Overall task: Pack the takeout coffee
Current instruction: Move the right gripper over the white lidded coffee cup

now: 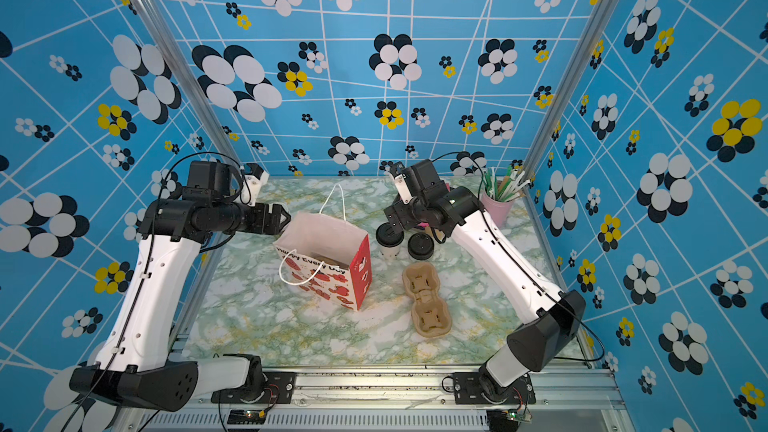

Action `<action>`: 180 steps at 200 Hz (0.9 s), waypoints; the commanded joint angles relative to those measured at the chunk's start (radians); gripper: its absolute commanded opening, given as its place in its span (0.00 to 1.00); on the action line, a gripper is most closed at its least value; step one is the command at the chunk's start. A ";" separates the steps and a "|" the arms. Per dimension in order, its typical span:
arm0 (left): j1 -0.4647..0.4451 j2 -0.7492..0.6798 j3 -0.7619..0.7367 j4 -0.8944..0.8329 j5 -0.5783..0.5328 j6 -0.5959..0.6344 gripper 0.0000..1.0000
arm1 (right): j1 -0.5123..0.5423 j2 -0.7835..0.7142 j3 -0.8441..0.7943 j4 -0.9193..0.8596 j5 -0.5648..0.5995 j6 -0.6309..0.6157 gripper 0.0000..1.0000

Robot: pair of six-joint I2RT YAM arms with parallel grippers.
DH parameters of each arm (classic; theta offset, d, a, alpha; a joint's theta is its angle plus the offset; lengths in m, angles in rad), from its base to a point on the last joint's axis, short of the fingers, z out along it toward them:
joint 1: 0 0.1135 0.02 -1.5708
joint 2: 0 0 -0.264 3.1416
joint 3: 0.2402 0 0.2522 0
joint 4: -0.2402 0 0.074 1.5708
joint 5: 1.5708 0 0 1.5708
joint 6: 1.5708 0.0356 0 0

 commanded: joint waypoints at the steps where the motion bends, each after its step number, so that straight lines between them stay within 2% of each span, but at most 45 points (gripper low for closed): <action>1: 0.029 -0.053 -0.046 0.086 0.052 -0.012 0.99 | -0.005 0.046 0.001 -0.029 -0.022 0.014 0.99; 38: 0.039 -0.113 -0.126 0.164 0.131 0.001 0.99 | -0.025 0.173 0.070 -0.073 -0.078 0.008 0.99; 72: 0.041 -0.113 -0.156 0.189 0.170 0.017 0.99 | -0.031 0.281 0.149 -0.119 -0.132 -0.012 0.99; 125: 0.040 -0.109 -0.186 0.217 0.187 0.019 0.99 | -0.031 0.411 0.282 -0.221 -0.180 -0.030 0.99; 180: 0.041 -0.104 -0.199 0.228 0.192 0.006 0.99 | -0.030 0.464 0.299 -0.250 -0.179 -0.048 0.97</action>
